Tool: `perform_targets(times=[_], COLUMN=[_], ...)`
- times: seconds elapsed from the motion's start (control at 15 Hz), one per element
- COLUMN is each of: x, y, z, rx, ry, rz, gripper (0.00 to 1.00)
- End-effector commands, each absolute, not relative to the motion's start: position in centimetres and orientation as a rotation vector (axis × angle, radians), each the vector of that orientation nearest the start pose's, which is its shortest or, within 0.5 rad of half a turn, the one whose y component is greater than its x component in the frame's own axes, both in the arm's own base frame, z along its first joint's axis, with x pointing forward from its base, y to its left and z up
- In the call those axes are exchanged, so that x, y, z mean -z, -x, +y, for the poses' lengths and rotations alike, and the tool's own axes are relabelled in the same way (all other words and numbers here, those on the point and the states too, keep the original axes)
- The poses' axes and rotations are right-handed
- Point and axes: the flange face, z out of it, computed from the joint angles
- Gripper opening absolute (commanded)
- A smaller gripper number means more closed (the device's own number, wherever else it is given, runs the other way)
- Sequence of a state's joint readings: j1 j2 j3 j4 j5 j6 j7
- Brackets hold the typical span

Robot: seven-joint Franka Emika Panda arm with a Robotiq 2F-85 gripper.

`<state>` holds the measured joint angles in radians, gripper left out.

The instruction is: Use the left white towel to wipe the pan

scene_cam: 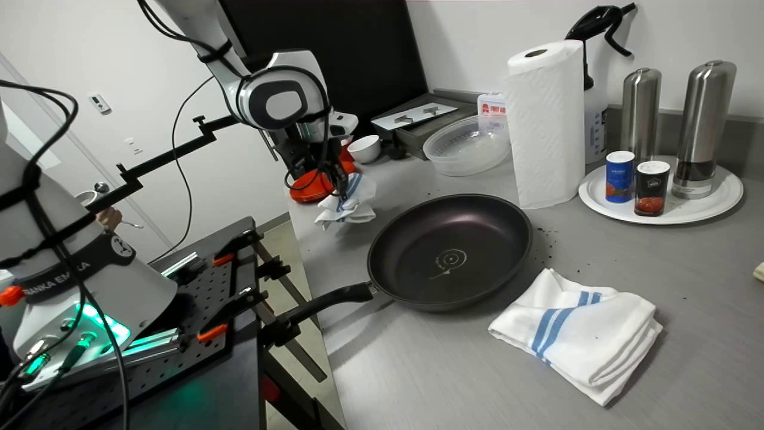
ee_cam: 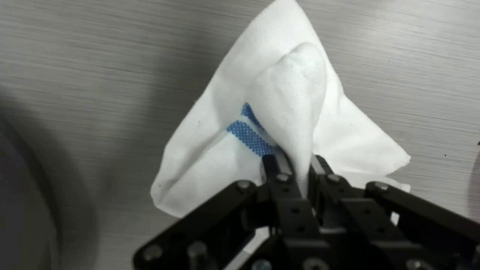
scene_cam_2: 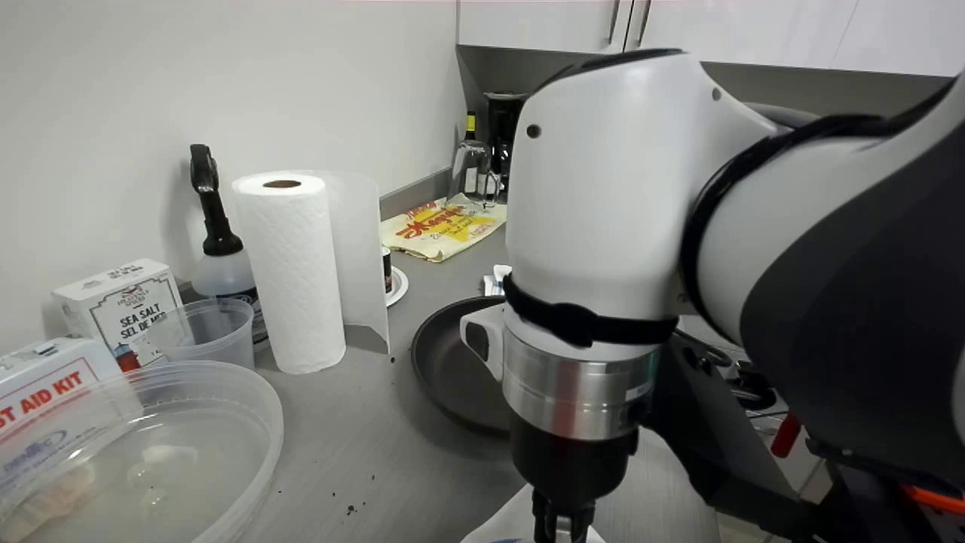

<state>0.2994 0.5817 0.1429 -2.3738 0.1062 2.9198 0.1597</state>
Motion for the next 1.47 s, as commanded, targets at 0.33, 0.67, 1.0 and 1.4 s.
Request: perform_targets(times=[0.33,0.67,1.0,1.4], x=[-5.2,-4.9,-5.5,-8.2], y=[-47.2,-49.3,-49.8,-47.1], z=[23.0,21.9,20.1,16.0], rx=[-0.059,-0.051,-0.09,-0.308], ry=[3.11,3.133,3.163,3.163], rz=[-0.226,-0.185,-0.182,-0.343], gripper=[0.03,0.36,0.64,1.0])
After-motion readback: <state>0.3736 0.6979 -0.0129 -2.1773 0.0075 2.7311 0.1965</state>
